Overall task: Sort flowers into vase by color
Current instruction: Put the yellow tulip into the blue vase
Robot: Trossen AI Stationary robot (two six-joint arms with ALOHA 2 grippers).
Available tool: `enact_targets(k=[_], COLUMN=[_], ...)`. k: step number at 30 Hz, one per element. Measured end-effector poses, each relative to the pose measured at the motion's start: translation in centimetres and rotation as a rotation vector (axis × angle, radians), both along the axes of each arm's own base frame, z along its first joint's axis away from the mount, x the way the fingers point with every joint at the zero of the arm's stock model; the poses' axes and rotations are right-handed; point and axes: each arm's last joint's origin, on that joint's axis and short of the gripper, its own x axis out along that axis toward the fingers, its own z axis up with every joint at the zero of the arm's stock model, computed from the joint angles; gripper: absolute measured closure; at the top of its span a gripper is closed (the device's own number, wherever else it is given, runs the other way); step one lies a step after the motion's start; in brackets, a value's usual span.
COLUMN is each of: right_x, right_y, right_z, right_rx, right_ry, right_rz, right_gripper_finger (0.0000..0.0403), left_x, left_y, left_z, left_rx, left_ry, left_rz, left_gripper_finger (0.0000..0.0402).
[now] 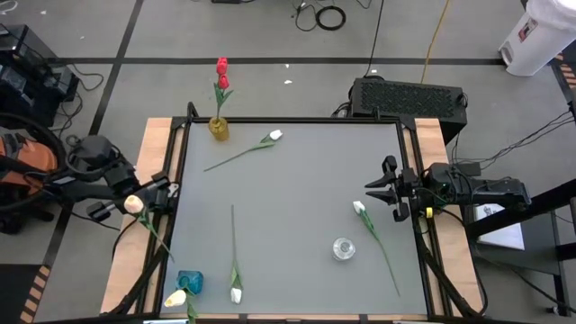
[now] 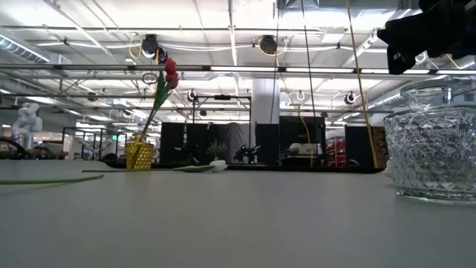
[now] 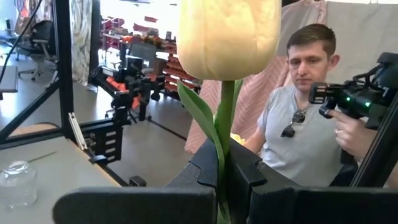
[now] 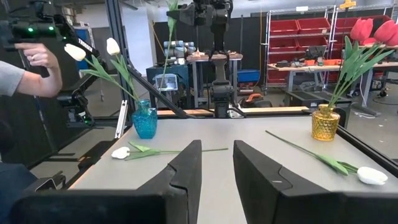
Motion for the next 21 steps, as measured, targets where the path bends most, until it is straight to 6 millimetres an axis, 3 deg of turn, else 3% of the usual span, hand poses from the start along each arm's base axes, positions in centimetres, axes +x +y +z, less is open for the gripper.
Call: enact_targets(k=[11, 21], right_x=[0.0, 0.0], right_y=[0.0, 0.0], right_z=[0.0, 0.0], right_rx=[0.0, 0.0], right_ry=[0.0, 0.0], right_rz=[0.0, 0.0], right_gripper_finger=[0.0319, 0.0319], left_x=[1.4, 1.0], left_y=[-0.1, -0.2], left_z=[-1.5, -1.4], left_rx=[0.015, 0.016], left_ry=[-0.055, -0.087], left_rz=[-0.044, -0.129], left_gripper_finger=[0.0392, 0.0392])
